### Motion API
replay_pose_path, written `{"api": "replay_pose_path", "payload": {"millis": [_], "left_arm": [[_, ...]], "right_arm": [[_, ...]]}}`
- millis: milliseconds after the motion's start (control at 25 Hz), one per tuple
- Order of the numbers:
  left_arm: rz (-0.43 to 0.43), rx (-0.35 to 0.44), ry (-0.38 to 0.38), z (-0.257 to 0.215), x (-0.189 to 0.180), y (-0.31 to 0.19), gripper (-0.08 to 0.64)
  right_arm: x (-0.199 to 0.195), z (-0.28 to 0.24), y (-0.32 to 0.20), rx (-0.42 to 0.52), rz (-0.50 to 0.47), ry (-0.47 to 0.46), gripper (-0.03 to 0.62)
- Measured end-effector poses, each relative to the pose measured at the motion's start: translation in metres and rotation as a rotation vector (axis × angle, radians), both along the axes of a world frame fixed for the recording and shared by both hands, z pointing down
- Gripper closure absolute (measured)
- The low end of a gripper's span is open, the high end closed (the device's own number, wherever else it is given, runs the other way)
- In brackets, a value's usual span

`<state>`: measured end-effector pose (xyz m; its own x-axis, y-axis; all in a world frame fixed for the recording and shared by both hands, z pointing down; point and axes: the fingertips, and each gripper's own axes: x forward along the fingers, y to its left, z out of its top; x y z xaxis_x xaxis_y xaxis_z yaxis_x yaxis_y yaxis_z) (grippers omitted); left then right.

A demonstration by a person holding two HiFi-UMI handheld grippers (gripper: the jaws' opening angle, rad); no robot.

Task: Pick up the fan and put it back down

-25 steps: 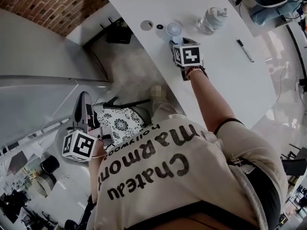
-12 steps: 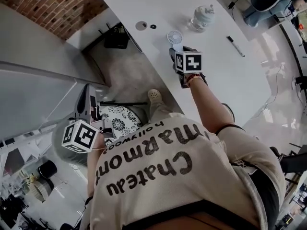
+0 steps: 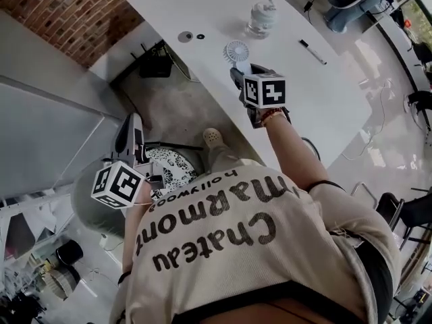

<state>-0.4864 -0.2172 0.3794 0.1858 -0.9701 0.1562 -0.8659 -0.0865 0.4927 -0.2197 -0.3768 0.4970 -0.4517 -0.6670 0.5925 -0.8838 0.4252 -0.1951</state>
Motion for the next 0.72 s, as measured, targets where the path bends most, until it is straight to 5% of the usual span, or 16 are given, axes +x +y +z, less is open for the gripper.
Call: {"api": "replay_pose_path", "payload": {"millis": [400, 720], "left_arm": [[0.058, 0.062, 0.033, -0.017, 0.03, 0.016, 0.56], [0.132, 0.031, -0.012, -0.012, 0.061, 0.001, 0.56]], "right_arm": [[0.02, -0.056, 0.045, 0.08, 0.007, -0.066, 0.371], [0.034, -0.095, 0.049, 0.146, -0.001, -0.117, 0.371]]}}
